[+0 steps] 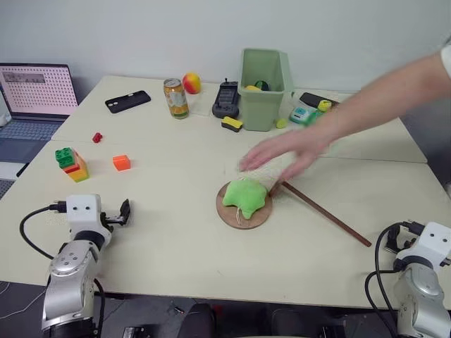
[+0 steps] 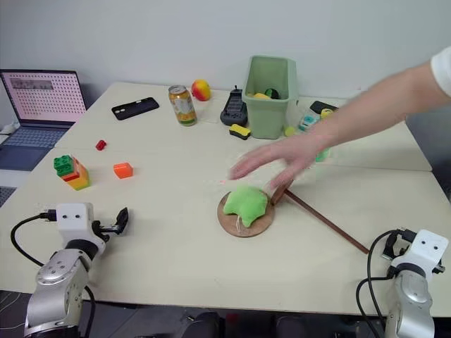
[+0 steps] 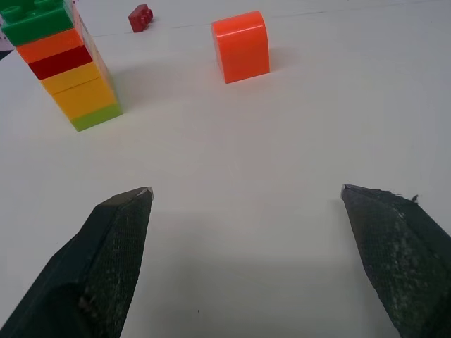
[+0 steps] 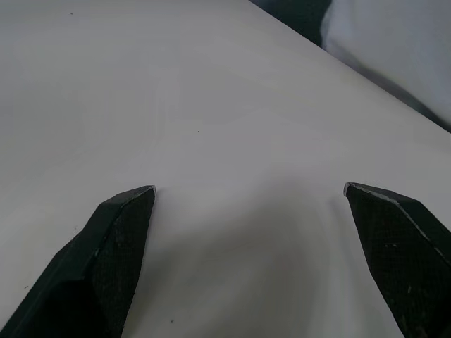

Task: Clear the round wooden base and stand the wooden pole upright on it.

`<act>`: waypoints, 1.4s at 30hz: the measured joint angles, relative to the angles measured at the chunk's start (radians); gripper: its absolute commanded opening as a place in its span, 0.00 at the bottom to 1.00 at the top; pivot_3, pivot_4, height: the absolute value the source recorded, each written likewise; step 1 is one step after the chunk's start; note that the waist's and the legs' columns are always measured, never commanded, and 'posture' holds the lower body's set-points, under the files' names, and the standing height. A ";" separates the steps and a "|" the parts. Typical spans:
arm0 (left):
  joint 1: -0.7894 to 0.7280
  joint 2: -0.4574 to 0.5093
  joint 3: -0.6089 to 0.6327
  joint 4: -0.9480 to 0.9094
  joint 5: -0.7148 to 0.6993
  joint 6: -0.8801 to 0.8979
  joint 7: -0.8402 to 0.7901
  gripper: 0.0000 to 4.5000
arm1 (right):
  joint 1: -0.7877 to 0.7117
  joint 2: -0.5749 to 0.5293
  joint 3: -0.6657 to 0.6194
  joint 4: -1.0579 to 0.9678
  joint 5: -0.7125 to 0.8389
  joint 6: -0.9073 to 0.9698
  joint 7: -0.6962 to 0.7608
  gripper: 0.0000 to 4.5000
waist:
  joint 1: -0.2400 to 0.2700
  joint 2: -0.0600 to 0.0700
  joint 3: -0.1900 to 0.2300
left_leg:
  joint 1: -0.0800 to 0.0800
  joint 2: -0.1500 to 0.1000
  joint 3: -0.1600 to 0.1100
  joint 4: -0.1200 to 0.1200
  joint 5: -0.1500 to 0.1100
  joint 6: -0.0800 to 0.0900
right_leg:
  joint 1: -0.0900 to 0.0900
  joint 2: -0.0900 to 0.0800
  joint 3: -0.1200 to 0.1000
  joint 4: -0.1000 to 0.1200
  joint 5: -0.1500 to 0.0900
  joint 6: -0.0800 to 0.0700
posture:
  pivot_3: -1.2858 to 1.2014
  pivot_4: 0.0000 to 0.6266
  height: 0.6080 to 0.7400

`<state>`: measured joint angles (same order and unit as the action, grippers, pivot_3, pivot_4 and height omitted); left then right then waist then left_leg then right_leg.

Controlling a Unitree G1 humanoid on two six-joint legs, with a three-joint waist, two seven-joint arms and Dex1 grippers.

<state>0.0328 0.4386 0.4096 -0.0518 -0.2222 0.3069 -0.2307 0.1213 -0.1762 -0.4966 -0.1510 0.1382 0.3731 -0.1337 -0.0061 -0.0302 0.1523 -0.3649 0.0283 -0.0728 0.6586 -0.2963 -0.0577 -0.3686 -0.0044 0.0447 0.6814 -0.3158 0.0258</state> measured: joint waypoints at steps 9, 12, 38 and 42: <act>-0.037 -0.038 -0.011 0.002 -0.020 0.020 0.008 0.99 | -0.062 -0.061 -0.029 0.078 0.013 -0.004 0.021 1.00 | -0.002 -0.002 -0.001 | 0.000 -0.003 0.001 0.001 0.000 0.000 | 0.001 0.000 0.001 -0.001 0.000 0.000 | 0.52 0.24 1.00; -0.040 -0.043 -0.015 -0.009 -0.025 0.030 0.006 0.99 | -0.071 -0.096 -0.041 0.096 0.022 -0.010 0.029 1.00 | -0.002 0.000 0.000 | 0.000 -0.004 0.001 0.001 0.000 0.000 | 0.000 0.000 0.002 -0.001 0.000 0.000 | 0.52 0.24 1.00; -0.899 0.274 -0.691 0.361 -0.084 0.036 -1.186 0.99 | -0.242 -0.603 0.335 -0.499 0.804 0.550 0.809 1.00 | -0.023 0.017 0.032 | -0.022 -0.006 0.003 0.004 0.000 0.001 | -0.019 0.007 -0.004 0.001 0.000 0.001 | 0.52 0.24 1.00; -0.907 0.194 -0.779 0.492 0.017 -0.142 -1.262 0.99 | -0.228 -0.586 0.404 -0.524 0.746 0.513 0.802 1.00 | -0.023 0.017 0.032 | -0.024 -0.007 0.003 0.005 0.000 0.001 | -0.021 0.007 -0.004 0.001 0.000 0.001 | 0.52 0.24 1.00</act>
<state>-0.8743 0.6329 -0.3691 0.4406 -0.2047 0.1647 -1.4928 -0.1071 -0.7624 -0.0922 -0.6752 0.8840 0.8858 0.6680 -0.0288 -0.0133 0.1844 -0.3888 0.0218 -0.0701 0.6641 -0.2964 -0.0565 -0.3892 0.0025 0.0405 0.6821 -0.3157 0.0265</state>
